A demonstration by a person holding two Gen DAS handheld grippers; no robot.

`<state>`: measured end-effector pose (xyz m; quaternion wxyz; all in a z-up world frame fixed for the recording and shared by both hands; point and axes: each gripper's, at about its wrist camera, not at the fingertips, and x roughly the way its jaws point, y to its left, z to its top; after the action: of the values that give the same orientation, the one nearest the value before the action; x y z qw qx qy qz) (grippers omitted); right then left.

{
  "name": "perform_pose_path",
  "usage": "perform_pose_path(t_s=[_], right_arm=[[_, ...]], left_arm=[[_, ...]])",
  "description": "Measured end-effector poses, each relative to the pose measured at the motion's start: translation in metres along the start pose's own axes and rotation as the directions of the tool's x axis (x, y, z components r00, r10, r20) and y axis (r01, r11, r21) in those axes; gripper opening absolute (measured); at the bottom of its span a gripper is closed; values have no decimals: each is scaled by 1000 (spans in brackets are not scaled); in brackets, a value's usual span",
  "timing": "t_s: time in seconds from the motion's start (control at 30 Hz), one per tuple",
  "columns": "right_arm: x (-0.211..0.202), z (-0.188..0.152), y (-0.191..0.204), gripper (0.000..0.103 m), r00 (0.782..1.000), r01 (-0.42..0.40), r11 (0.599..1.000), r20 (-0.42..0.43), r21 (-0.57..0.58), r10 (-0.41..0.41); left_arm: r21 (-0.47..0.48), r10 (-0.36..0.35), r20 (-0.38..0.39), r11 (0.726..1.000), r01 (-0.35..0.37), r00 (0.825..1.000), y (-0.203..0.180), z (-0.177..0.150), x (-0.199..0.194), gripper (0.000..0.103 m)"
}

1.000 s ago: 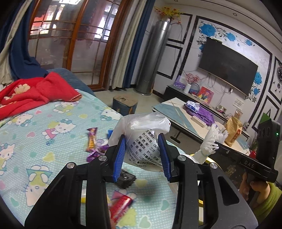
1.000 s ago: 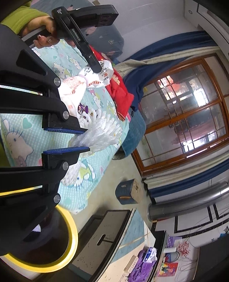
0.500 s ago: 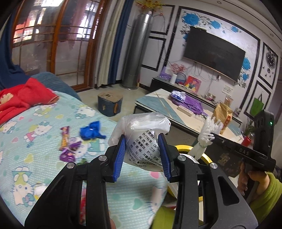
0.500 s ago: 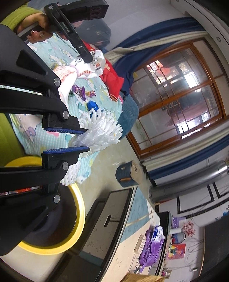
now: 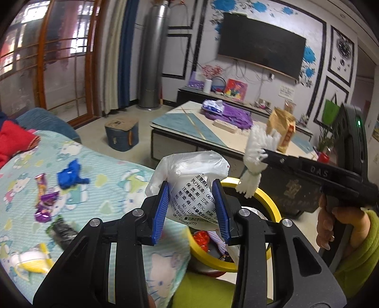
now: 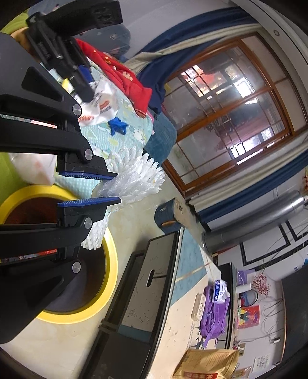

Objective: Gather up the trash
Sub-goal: 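Carry the white bag and white bundle with both tools over the yellow-rimmed bin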

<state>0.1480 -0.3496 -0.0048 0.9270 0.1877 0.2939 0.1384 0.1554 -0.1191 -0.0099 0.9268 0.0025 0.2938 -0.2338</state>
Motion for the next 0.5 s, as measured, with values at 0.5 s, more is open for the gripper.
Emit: perform_pose_path(t_s=[0.5], right_arm=[[16,-12,-63,16,997,60,990,-49,126,-55]], left_arm=[[15,-65,-99,998,67,993,-31,-30,53,30]])
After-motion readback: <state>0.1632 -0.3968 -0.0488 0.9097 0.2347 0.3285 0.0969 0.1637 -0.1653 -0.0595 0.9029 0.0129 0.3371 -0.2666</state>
